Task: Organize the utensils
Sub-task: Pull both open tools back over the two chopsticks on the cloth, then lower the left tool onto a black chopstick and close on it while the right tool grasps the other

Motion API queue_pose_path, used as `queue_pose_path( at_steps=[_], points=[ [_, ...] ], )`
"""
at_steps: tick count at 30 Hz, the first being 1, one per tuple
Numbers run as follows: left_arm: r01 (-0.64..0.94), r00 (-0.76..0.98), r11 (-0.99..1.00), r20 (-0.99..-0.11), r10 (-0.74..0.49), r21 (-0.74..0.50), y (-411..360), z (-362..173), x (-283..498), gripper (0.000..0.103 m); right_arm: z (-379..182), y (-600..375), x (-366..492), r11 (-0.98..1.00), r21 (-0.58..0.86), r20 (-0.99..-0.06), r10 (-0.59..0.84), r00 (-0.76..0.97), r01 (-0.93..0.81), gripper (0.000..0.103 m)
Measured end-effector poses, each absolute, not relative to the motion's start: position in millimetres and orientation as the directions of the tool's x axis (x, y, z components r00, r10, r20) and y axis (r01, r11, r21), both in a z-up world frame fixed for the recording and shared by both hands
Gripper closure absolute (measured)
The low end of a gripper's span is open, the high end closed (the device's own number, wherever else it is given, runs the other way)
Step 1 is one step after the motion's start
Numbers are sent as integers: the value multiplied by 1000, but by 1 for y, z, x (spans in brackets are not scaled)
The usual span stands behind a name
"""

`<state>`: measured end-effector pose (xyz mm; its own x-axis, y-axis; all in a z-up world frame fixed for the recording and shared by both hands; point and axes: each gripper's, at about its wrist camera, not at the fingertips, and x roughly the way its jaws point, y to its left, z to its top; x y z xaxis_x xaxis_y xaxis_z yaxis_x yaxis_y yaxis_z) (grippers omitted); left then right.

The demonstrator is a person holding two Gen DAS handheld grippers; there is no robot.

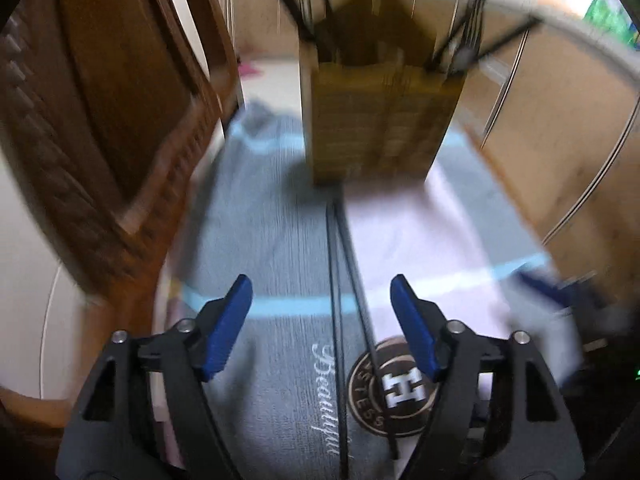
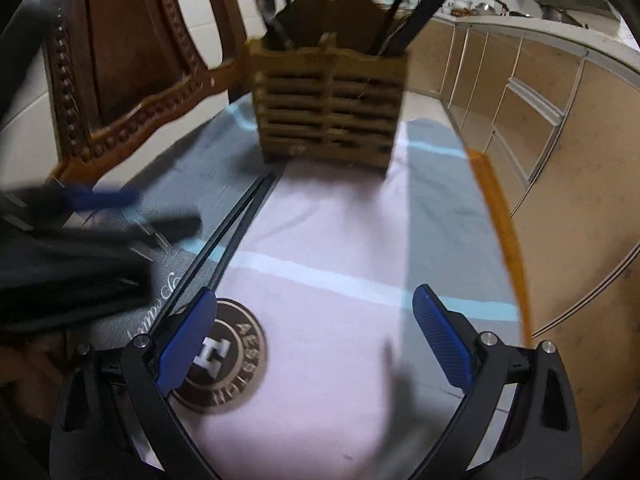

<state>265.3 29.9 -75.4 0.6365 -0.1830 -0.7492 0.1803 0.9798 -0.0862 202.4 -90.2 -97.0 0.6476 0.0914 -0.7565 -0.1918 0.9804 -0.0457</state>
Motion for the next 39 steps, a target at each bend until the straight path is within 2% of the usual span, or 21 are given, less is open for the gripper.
queue_pose_path(
  at_steps=[3, 5, 8, 9, 11, 13, 15, 17, 22, 24, 27, 35, 37, 39],
  points=[
    [167, 732, 971, -639, -237, -169, 53, -35, 253, 22, -103, -78, 211, 983, -13, -764, 108, 636, -182, 7],
    [152, 780, 966, -575, -247, -209, 68, -17, 245, 20, -107, -66, 216, 981, -7, -775, 116, 622, -192, 7],
    [145, 788, 964, -562, -249, -224, 78, -10, 244, 20, -119, -46, 220, 975, -91, -797, 52, 602, -204, 8],
    [145, 785, 963, -566, -252, -229, 79, -11, 246, 20, -124, -41, 221, 972, -107, -805, 39, 592, -209, 15],
    [152, 773, 965, -583, -252, -216, 77, -15, 252, 20, -131, -39, 221, 974, -107, -804, 32, 594, -197, 17],
    [156, 763, 969, -600, -241, -191, 72, -18, 253, 20, -130, -35, 221, 971, -125, -792, 26, 610, -204, 26],
    [168, 748, 968, -615, -250, -189, 69, -20, 255, 20, -128, -33, 220, 967, -138, -786, 25, 618, -215, 50],
    [173, 736, 964, -624, -262, -200, 72, -22, 258, 20, -126, -36, 219, 965, -152, -787, 12, 617, -212, 60],
    [179, 709, 962, -651, -273, -208, 70, -30, 259, 20, -123, -70, 209, 976, -149, -792, -22, 611, -158, 77],
    [184, 698, 962, -663, -271, -200, 67, -34, 259, 20, -122, -93, 202, 984, -129, -797, -28, 603, -125, 94],
    [202, 666, 962, -694, -274, -186, 58, -42, 260, 20, -119, -122, 192, 992, -101, -806, -39, 591, -71, 97],
    [271, 606, 956, -751, -261, -113, 17, -71, 252, 20, -115, -158, 162, 999, -37, -822, -30, 569, -1, 97],
    [271, 602, 958, -761, -243, -91, 12, -77, 252, 20, -105, -164, 156, 1000, 7, -811, -8, 585, 24, 89],
    [255, 606, 963, -762, -228, -86, 13, -78, 253, 20, -88, -174, 149, 996, 84, -784, 40, 619, 41, 56]
  ],
)
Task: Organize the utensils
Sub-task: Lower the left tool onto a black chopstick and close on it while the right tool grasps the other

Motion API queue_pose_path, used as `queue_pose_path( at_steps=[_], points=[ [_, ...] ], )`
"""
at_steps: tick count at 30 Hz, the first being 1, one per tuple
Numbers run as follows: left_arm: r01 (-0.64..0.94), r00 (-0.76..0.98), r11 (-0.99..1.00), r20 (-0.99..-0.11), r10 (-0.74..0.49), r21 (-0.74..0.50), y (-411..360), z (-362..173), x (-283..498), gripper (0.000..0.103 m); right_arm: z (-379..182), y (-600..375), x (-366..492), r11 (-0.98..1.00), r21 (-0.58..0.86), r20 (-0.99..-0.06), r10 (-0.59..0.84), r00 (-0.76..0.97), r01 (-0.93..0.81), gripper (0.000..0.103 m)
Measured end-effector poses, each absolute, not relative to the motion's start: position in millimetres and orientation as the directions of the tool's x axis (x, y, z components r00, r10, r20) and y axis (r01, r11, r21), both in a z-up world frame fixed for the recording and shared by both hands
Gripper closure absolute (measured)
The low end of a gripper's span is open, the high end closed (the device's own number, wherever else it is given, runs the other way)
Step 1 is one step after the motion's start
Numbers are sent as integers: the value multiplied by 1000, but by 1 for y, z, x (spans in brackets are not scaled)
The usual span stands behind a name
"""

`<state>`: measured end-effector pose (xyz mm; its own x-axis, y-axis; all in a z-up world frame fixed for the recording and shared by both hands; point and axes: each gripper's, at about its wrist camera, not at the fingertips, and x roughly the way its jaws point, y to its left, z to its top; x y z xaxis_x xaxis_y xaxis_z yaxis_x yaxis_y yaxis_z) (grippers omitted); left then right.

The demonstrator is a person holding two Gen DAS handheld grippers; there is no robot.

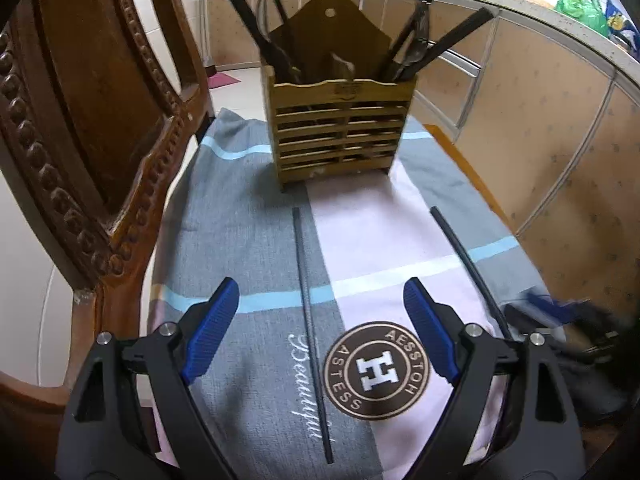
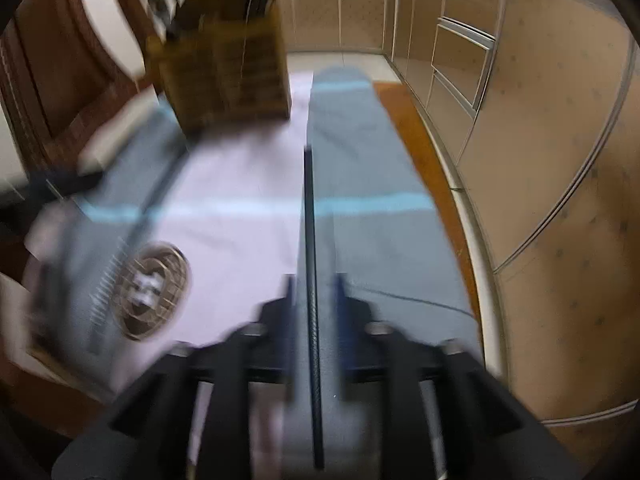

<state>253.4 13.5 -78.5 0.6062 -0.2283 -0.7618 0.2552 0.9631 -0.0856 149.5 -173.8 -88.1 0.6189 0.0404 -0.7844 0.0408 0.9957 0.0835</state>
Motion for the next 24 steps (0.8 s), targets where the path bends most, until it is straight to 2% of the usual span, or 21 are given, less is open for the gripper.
queue_pose_path(
  at_steps=[2, 5, 8, 11, 16, 18, 24],
  points=[
    [240, 601, 964, -761, -243, -118, 20, -79, 256, 20, -62, -182, 143, 993, 110, -739, 49, 672, 49, 45],
    [225, 598, 966, -764, -243, -131, 23, -80, 260, 20, -30, -184, 151, 993, 118, -696, 76, 714, 9, 44],
    [221, 591, 968, -773, -230, -119, 21, -83, 262, 20, -15, -181, 169, 996, 81, -691, 82, 719, -36, 41],
    [227, 587, 969, -779, -218, -100, 17, -87, 264, 20, -20, -182, 192, 996, 74, -706, 89, 703, -51, 41],
    [210, 581, 974, -792, -190, -80, 14, -98, 277, 20, -60, -184, 216, 992, 124, -742, 115, 661, -33, 41],
    [201, 568, 977, -803, -180, -77, 13, -105, 287, 20, -68, -177, 227, 996, 80, -751, 94, 654, -51, 41],
    [183, 516, 980, -842, -160, -74, 7, -124, 327, 40, -91, -175, 258, 996, 67, -791, 86, 606, -54, 42]
  ],
)
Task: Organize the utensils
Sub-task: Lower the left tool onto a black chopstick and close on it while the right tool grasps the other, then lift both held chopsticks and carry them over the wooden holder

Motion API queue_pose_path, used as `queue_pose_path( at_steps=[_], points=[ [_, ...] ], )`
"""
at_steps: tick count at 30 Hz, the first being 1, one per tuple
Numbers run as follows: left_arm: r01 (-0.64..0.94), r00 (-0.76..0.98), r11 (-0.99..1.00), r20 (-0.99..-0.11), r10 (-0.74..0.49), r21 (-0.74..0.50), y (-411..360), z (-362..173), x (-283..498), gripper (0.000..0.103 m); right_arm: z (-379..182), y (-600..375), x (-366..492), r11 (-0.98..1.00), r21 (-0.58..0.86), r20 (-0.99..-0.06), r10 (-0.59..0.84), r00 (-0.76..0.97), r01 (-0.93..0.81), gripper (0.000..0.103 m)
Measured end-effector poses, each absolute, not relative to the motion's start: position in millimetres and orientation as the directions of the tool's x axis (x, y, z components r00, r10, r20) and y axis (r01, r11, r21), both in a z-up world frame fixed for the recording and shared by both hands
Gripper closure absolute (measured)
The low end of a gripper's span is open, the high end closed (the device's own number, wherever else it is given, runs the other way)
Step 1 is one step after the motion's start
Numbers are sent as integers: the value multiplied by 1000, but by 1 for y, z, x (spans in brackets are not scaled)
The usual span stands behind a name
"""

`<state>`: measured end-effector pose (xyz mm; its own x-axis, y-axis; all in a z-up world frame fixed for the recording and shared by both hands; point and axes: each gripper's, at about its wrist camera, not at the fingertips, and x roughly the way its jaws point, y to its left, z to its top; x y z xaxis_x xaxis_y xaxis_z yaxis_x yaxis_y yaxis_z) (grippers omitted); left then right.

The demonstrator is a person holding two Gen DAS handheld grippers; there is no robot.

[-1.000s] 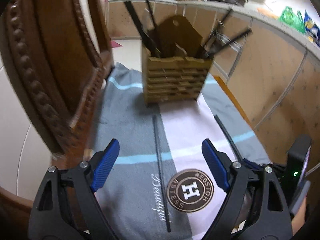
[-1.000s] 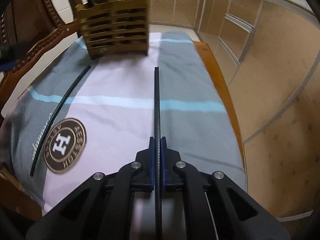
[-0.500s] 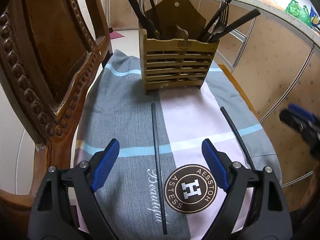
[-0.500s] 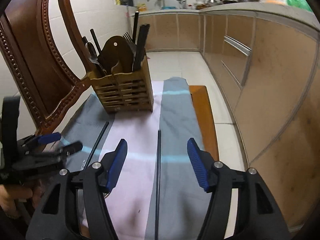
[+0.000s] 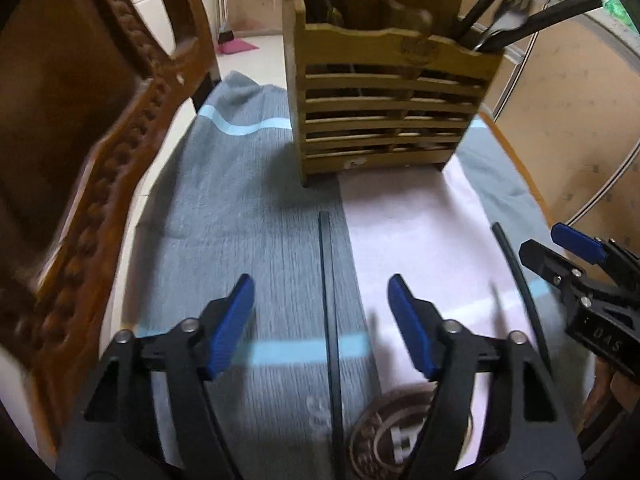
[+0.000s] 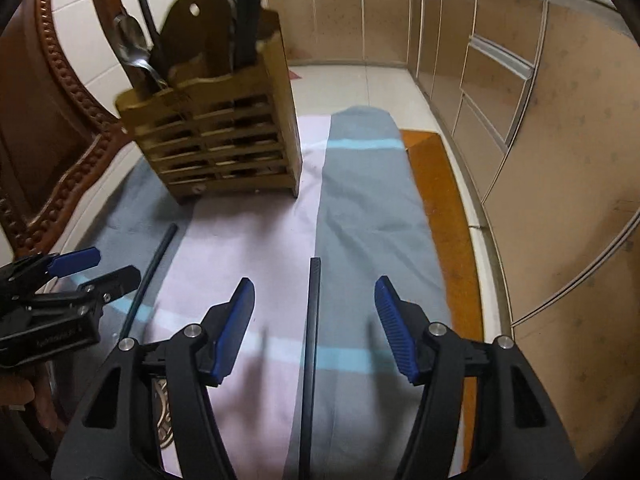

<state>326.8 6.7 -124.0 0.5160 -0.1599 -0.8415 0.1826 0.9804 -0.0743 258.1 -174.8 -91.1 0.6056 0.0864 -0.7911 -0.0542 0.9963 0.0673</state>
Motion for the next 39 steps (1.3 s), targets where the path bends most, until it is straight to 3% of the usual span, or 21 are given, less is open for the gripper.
queue_pose_path(
  at_steps=[4, 7, 8, 10, 11, 17, 27, 34, 39],
  points=[
    [180, 479, 980, -862, -165, -88, 1, -134, 348, 52, -103, -171, 277, 996, 55, -810, 83, 580, -65, 46],
    [182, 449, 978, -877, -172, -99, -6, -145, 361, 63, -117, -171, 290, 996, 52, -836, 80, 542, -67, 59],
    [182, 465, 980, -871, -158, -81, -8, -146, 363, 67, -121, -170, 292, 996, 54, -841, 86, 535, -74, 64],
    [180, 480, 982, -865, -143, -62, -11, -146, 367, 85, -122, -165, 294, 995, 27, -834, 75, 547, -95, 76],
    [179, 475, 981, -866, -156, -78, -10, -145, 368, 96, -122, -164, 295, 994, 35, -834, 88, 544, -108, 95],
    [201, 502, 970, -836, -224, -139, 0, -119, 356, 96, -84, -167, 280, 984, 105, -788, 171, 591, -145, 96],
    [279, 696, 938, -629, -347, -208, 40, 23, 279, 96, 44, -176, 176, 955, 194, -561, 296, 773, -225, 96],
    [277, 814, 932, -459, -356, -233, 77, 89, 239, 96, 119, -159, 161, 959, 165, -406, 278, 871, -230, 96],
    [253, 848, 935, -409, -338, -248, 90, 104, 232, 96, 183, -134, 196, 975, 84, -285, 219, 933, -204, 96]
  ],
)
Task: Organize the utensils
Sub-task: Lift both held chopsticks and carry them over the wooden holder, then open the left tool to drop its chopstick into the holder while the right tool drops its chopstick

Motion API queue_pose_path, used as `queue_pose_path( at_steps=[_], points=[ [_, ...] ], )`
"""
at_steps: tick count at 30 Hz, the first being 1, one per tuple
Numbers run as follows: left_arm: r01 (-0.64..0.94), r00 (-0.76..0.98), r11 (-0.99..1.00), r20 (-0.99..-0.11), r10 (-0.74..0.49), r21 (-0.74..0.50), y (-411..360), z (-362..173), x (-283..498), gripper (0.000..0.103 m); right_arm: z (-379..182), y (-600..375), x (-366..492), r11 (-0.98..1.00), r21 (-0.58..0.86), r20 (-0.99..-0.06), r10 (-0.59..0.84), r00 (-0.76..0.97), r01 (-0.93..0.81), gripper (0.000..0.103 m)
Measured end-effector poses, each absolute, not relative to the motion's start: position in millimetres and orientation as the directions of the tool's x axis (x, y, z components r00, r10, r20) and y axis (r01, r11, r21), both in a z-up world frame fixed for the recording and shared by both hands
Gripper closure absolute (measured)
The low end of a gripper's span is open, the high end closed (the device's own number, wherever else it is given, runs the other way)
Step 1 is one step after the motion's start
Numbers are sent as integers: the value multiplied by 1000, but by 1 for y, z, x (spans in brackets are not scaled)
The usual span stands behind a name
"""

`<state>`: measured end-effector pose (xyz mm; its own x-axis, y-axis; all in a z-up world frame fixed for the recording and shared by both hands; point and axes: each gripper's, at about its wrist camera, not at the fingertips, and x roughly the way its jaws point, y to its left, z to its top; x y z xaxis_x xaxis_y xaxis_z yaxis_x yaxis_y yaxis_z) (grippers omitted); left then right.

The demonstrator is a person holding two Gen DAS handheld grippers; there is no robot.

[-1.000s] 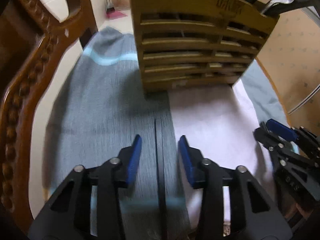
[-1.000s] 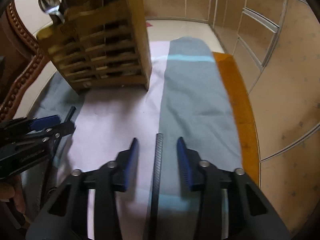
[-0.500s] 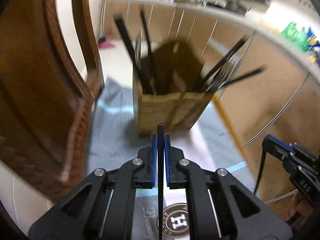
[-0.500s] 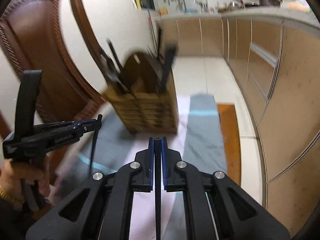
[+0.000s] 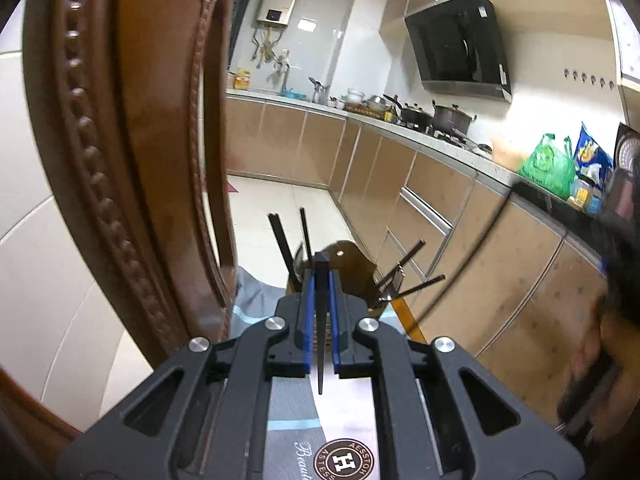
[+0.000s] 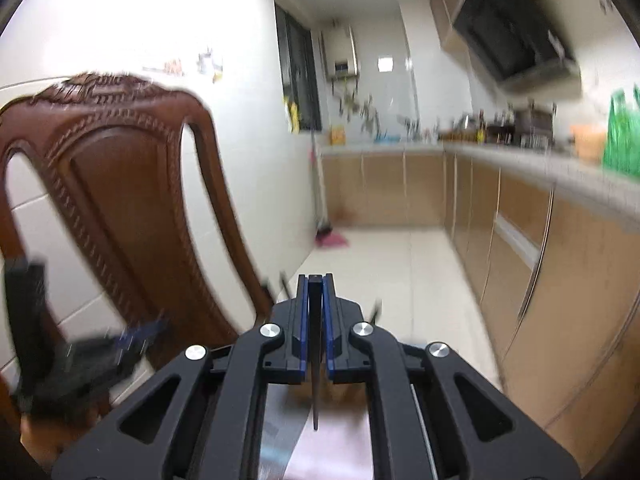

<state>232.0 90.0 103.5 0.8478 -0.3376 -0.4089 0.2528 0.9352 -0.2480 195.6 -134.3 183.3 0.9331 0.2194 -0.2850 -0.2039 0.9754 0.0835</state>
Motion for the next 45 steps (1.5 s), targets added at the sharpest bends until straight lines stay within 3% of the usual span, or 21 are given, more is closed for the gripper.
queue_pose_path(
  at_steps=[7, 16, 17, 19, 20, 21, 24, 29, 32, 38, 45],
  points=[
    [240, 854, 932, -398, -336, -270, 107, 101, 234, 97, 210, -124, 266, 992, 57, -249, 121, 961, -110, 96],
    [245, 852, 933, -402, -337, -262, 98, 97, 240, 97, 144, -130, 322, 994, 102, -349, 72, 935, -38, 95],
    [244, 851, 934, -404, -336, -262, 98, 96, 241, 96, 138, -134, 321, 992, 118, -364, 87, 927, -46, 90],
    [243, 850, 934, -406, -335, -261, 98, 95, 242, 96, 134, -145, 308, 985, 158, -362, 117, 925, -63, 58],
    [241, 853, 935, -402, -332, -261, 98, 95, 243, 96, 135, -154, 290, 981, 186, -331, 121, 936, -61, 33],
    [237, 855, 936, -401, -329, -262, 98, 94, 243, 96, 137, -162, 272, 975, 213, -298, 127, 946, -64, 18],
    [225, 861, 941, -400, -314, -253, 95, 93, 243, 96, 127, -187, 209, 962, 255, -218, 152, 964, -94, 7],
    [229, 874, 941, -372, -311, -249, 90, 116, 253, 96, 58, -219, 135, 951, 306, -239, 125, 963, -47, 4],
    [239, 885, 927, -328, -331, -289, 91, 145, 264, 96, 27, -230, 140, 936, 351, -356, 148, 923, -15, 4],
    [224, 897, 930, -312, -314, -291, 77, 179, 308, 96, 27, -247, 145, 927, 374, -340, 150, 928, -13, 4],
    [180, 880, 932, -371, -296, -316, 63, 153, 367, 96, 26, -264, 140, 917, 400, -338, 165, 927, -18, 4]
  ],
)
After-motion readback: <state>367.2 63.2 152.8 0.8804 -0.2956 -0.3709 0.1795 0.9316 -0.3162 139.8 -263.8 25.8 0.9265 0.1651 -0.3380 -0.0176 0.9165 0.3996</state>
